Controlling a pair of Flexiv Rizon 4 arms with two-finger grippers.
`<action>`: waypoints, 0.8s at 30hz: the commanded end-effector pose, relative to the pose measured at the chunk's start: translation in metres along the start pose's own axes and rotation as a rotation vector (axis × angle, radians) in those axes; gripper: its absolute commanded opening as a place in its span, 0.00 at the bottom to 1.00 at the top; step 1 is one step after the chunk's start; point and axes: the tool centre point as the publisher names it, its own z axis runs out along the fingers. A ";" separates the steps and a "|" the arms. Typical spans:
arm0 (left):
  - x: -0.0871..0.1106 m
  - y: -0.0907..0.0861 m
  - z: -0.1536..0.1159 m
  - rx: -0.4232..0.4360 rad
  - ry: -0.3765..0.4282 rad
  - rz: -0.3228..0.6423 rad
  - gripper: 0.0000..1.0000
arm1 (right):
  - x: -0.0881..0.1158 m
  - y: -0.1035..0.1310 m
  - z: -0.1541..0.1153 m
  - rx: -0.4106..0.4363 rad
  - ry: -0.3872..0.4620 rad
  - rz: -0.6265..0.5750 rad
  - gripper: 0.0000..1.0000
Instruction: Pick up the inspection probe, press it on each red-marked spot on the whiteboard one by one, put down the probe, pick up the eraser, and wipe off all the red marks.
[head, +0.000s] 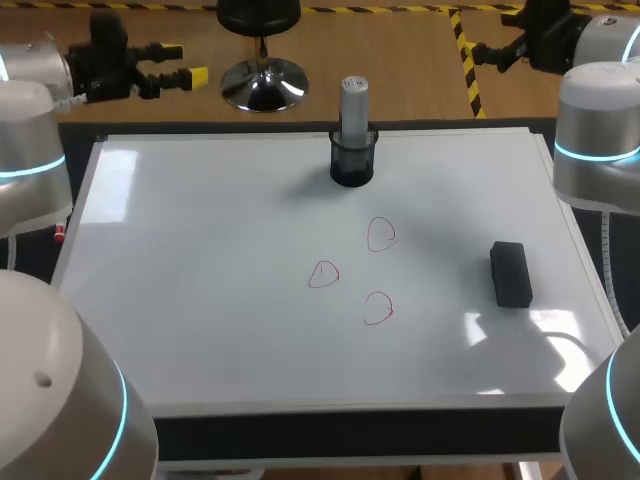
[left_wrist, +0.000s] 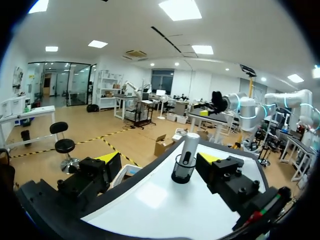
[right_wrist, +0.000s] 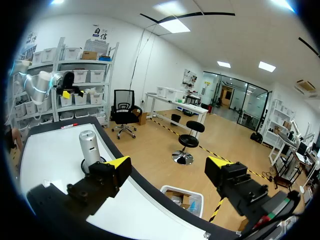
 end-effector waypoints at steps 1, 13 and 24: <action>0.005 0.009 -0.012 0.034 0.090 0.021 1.00 | 0.000 0.000 0.000 0.000 0.000 0.000 1.00; 0.037 0.011 -0.016 0.097 0.274 0.139 1.00 | 0.000 0.000 0.000 0.000 0.000 0.000 1.00; 0.057 0.012 -0.007 0.104 0.324 0.183 1.00 | 0.000 0.000 0.000 0.000 0.000 0.000 1.00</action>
